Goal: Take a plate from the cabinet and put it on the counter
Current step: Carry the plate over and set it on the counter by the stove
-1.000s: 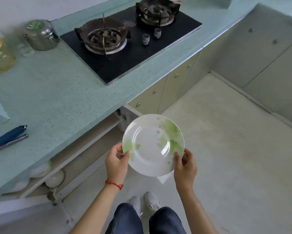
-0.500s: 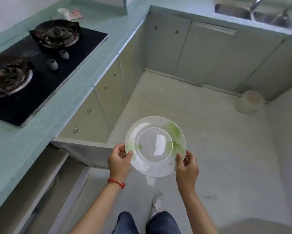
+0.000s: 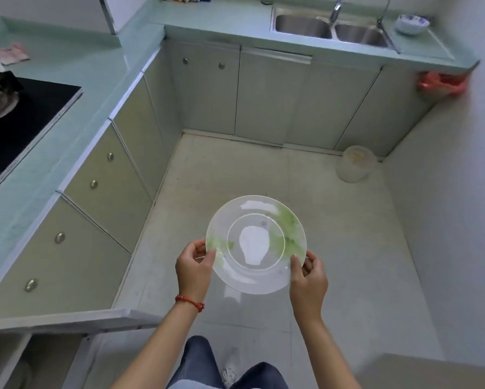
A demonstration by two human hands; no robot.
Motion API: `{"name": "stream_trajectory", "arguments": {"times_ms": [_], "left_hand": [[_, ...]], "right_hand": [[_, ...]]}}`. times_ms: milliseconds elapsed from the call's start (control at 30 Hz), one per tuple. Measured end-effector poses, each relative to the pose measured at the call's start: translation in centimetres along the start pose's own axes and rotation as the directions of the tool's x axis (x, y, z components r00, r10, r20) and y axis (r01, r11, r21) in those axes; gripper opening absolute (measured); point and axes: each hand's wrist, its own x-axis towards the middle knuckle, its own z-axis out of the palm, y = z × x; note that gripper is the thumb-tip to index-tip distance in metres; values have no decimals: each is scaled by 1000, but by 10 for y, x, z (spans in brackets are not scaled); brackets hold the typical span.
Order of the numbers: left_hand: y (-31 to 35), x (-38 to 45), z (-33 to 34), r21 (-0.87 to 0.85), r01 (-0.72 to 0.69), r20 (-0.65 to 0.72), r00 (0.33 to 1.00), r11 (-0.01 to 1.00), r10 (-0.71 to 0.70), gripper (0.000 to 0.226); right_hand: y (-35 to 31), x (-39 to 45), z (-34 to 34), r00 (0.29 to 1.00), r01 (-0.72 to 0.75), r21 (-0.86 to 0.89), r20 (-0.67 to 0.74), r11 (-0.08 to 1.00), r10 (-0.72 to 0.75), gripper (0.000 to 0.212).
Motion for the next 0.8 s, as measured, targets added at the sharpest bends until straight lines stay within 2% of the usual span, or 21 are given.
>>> {"name": "stream_trajectory", "arguments": {"times_ms": [267,800], "left_hand": [[27,71,47,0,-25,25,999,1000,25,13],[95,300,133,2,-76,42,996,997,75,16]], "right_hand": [[-21,76,31,1000,6,37,-2,999,-6,17],[-95,270,164,999,40,74,-23,996,-39,18]]}}
